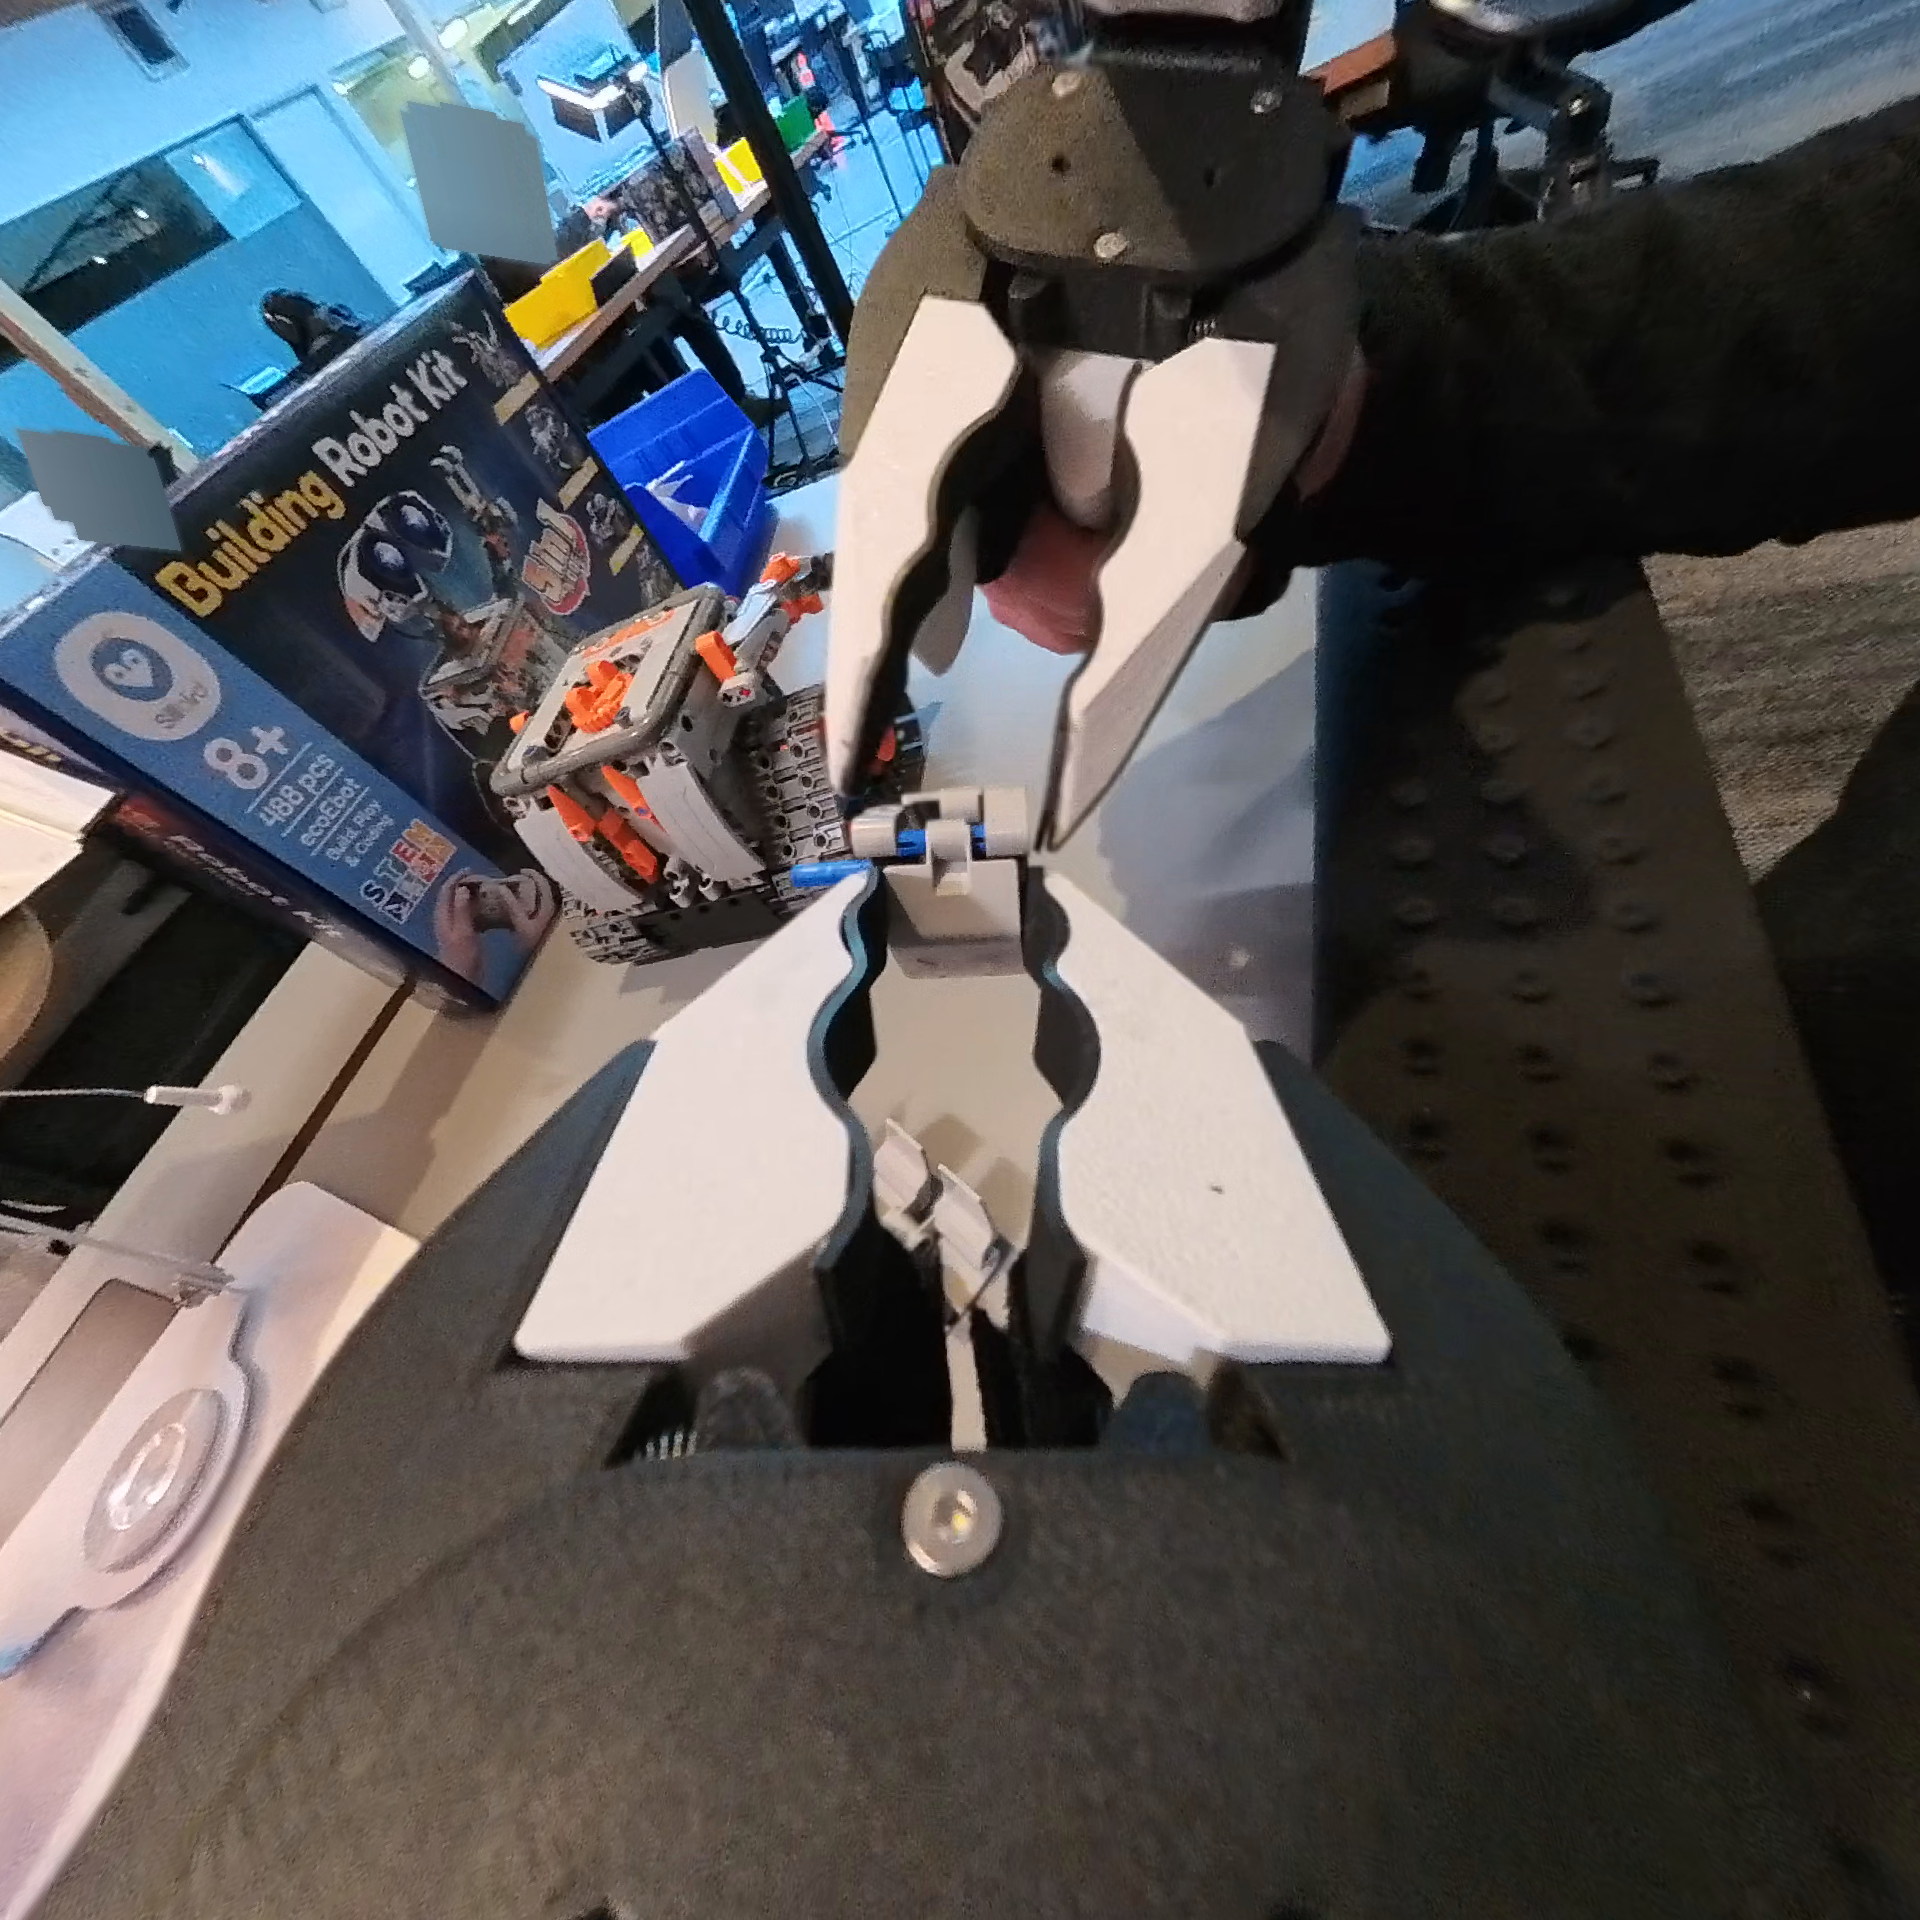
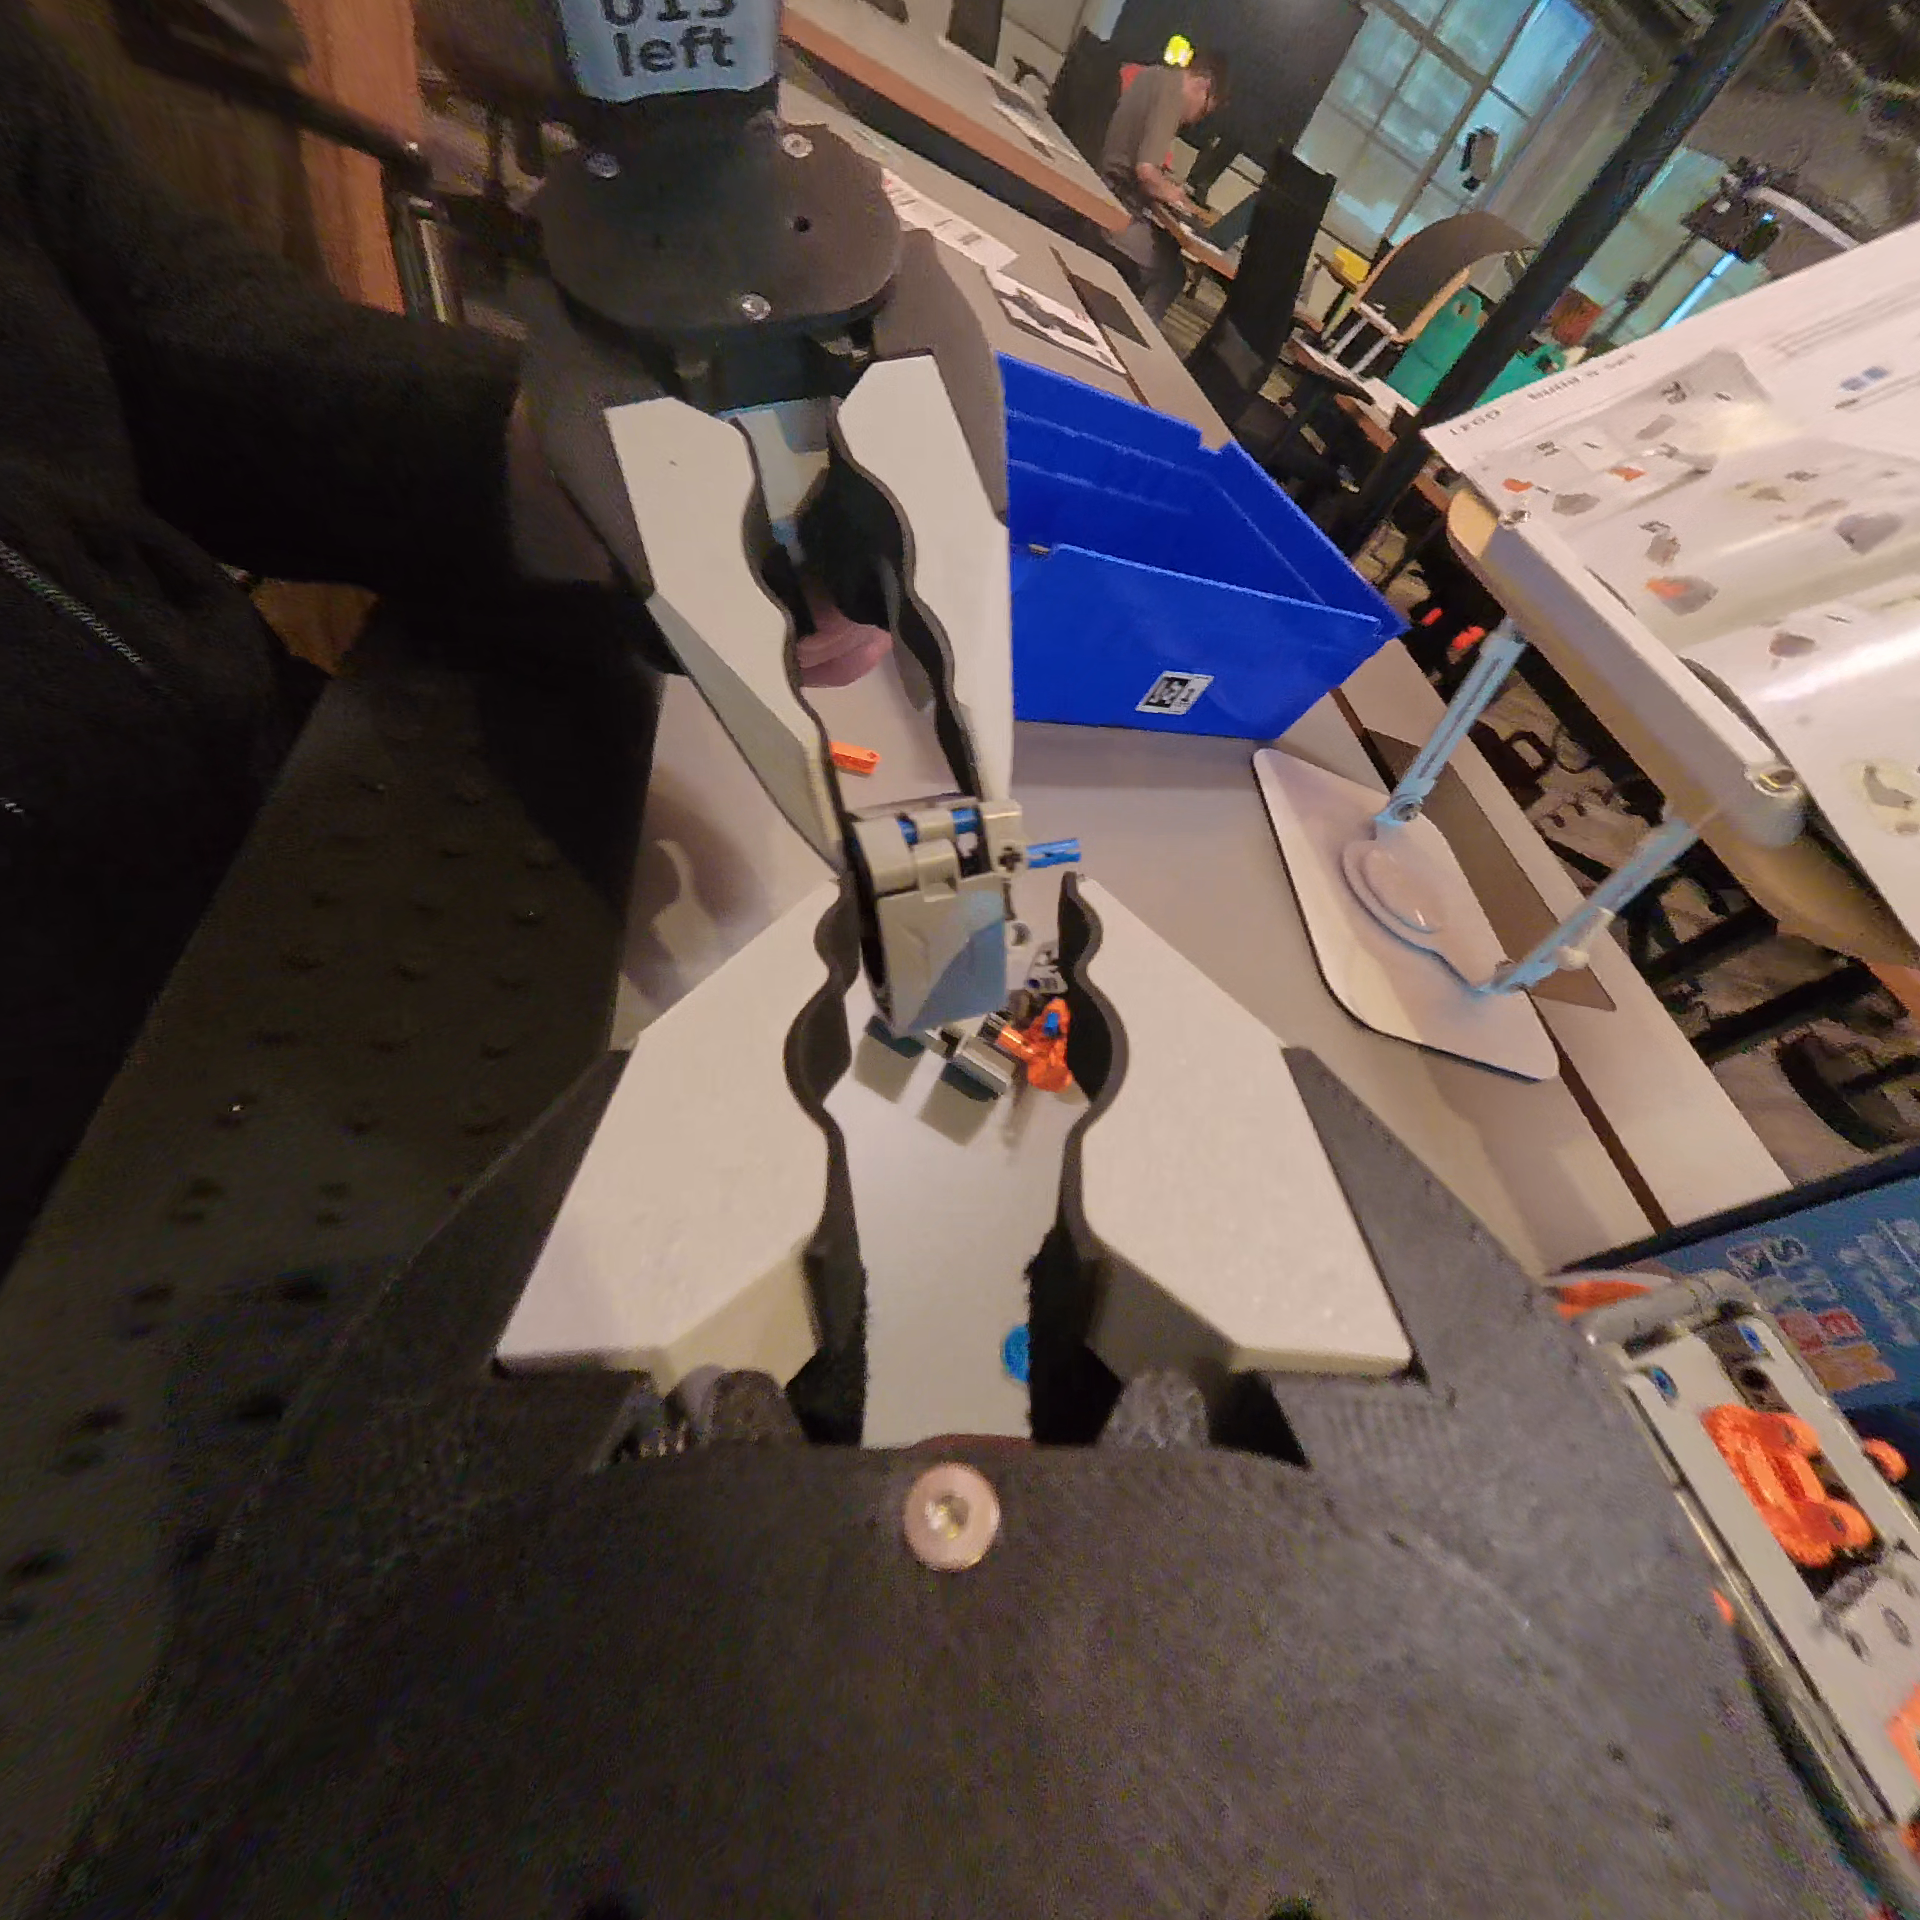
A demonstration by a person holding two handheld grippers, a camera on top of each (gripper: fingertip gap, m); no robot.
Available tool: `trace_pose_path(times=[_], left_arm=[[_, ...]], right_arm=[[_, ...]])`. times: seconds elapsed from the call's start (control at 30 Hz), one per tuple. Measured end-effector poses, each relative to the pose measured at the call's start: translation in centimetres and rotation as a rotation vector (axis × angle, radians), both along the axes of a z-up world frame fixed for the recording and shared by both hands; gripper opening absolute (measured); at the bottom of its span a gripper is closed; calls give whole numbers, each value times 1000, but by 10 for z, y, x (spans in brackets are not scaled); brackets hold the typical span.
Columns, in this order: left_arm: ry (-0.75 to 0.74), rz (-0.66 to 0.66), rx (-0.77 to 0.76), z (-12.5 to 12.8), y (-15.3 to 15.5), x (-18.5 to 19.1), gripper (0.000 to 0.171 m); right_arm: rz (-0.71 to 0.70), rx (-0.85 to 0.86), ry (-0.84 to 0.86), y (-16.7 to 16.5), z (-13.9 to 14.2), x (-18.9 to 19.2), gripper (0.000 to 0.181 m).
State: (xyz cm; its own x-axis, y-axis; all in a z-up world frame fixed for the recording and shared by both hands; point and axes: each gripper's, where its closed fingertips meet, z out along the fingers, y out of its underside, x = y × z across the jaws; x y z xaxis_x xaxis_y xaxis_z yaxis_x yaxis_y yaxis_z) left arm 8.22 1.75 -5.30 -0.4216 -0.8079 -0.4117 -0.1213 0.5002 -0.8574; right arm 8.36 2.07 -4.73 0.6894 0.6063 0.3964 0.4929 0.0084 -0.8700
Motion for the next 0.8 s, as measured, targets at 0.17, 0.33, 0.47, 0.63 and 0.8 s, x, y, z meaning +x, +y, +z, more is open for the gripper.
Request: trace_pose_path(times=[0.17, 0.33, 0.47, 0.63, 0.8], left_arm=[[49, -41, 97, -14, -8, -1, 24], [41, -29, 95, -14, -7, 2, 24], [27, -24, 99, -13, -7, 2, 24], [-19, 20, 65, -5, 0, 4, 27], [-5, 28, 90, -8, 2, 4, 25]], right_arm=[[57, -43, -43, -4, -9, -12, 32], [47, -58, -17, -3, -10, -9, 30], [41, -61, -6, -4, -9, -8, 30], [15, -35, 43, -1, -2, -3, 29], [-2, -29, 30, 1, -5, -3, 29]])
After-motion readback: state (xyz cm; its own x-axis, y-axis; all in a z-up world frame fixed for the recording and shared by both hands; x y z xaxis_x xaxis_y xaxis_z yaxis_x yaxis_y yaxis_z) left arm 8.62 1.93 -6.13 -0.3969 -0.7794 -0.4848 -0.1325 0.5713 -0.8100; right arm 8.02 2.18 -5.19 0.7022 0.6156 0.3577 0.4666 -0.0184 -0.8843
